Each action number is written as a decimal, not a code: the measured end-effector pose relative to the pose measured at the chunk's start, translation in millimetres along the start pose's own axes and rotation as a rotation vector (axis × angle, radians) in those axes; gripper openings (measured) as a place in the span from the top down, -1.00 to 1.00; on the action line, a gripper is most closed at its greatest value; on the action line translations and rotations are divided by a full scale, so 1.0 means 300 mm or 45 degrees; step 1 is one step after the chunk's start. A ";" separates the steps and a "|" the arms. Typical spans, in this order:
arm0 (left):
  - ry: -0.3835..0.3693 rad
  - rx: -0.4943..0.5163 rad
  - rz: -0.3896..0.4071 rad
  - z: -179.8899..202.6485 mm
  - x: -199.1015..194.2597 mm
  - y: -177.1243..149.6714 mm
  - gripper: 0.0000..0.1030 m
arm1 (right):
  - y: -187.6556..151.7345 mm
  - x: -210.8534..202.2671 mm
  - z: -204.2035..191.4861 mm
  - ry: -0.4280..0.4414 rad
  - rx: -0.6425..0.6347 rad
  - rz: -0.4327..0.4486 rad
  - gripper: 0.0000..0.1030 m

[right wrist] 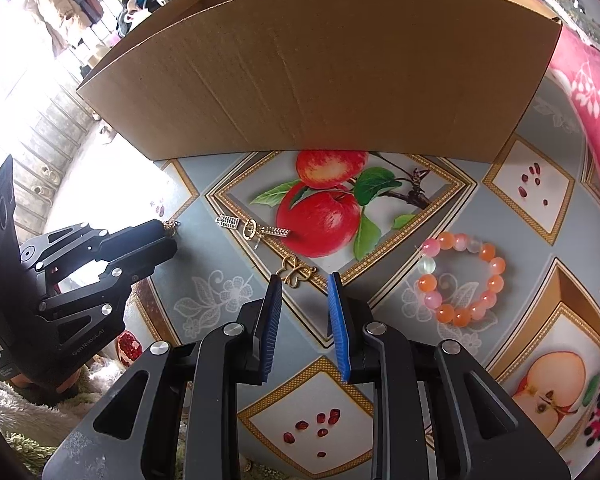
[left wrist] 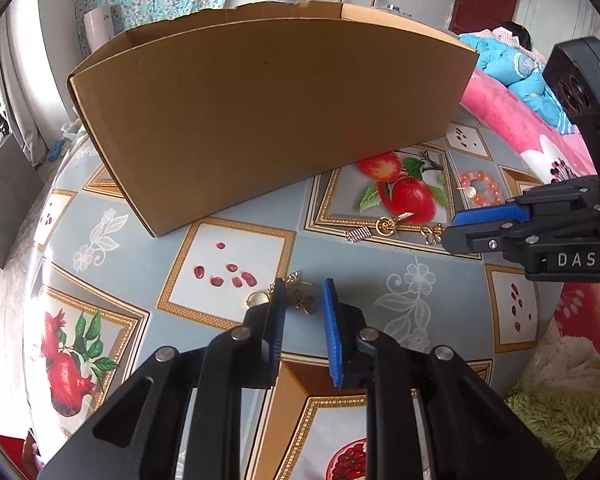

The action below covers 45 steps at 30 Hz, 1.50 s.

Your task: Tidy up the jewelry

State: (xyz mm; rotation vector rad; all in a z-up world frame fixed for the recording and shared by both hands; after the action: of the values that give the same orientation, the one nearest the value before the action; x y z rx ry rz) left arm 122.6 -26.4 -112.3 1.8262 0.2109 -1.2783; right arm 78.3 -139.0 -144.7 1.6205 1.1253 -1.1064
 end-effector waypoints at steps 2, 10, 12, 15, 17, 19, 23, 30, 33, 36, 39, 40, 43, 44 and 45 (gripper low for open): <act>0.006 0.009 -0.004 -0.002 -0.001 -0.002 0.76 | 0.002 -0.006 0.000 0.002 0.005 0.002 0.56; 0.001 0.017 -0.008 0.008 -0.001 -0.003 0.76 | 0.011 -0.029 0.018 -0.011 0.010 0.015 0.55; -0.001 0.012 -0.008 0.011 -0.002 -0.005 0.76 | 0.012 -0.041 0.020 -0.008 0.008 0.019 0.55; -0.006 0.003 -0.007 0.012 -0.005 -0.009 0.76 | 0.007 -0.051 0.019 -0.017 -0.006 0.019 0.55; -0.007 -0.002 -0.006 0.011 -0.006 -0.009 0.76 | 0.001 -0.046 0.011 -0.034 -0.014 0.014 0.55; -0.009 -0.007 -0.005 0.011 -0.007 -0.009 0.76 | -0.002 -0.042 0.004 -0.048 -0.025 0.011 0.54; -0.016 -0.014 -0.002 0.009 -0.008 -0.008 0.76 | 0.002 -0.038 -0.021 -0.073 -0.064 0.028 0.53; -0.026 -0.026 0.005 0.007 -0.011 -0.008 0.76 | 0.006 -0.005 -0.105 -0.128 -0.174 0.071 0.53; -0.026 -0.026 0.008 0.007 -0.012 -0.008 0.76 | 0.005 -0.002 -0.124 -0.157 -0.212 0.090 0.53; -0.028 -0.027 0.011 0.007 -0.013 -0.008 0.76 | -0.003 0.003 -0.137 -0.179 -0.235 0.110 0.56; -0.031 -0.028 0.013 0.006 -0.014 -0.008 0.76 | -0.010 0.006 -0.137 -0.178 -0.242 0.118 0.70; -0.031 -0.028 0.014 0.006 -0.015 -0.008 0.76 | -0.014 0.012 -0.130 -0.175 -0.241 0.118 0.70; -0.032 -0.031 0.015 0.006 -0.014 -0.007 0.76 | -0.015 0.015 -0.134 -0.166 -0.241 0.122 0.71; -0.032 -0.032 0.016 0.007 -0.015 -0.006 0.76 | -0.015 0.015 -0.131 -0.161 -0.237 0.123 0.71; -0.032 -0.033 0.017 0.007 -0.015 -0.007 0.76 | -0.016 0.015 -0.130 -0.154 -0.231 0.124 0.71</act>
State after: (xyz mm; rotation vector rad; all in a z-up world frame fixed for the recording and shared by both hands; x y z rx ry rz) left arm 118.0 -25.3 -109.8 1.7859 0.2007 -1.2829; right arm 82.0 -99.8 -140.0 1.4329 1.0257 -0.9963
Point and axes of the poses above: each gripper's, at about its wrist camera, not at the fingertips, and x roughly the way its jaws point, z to its right, y to its top, the point moved 10 cm from there along x, roughly the way its jaws point, and after that the axes turned 14 degrees about x, right-handed, at the moved point
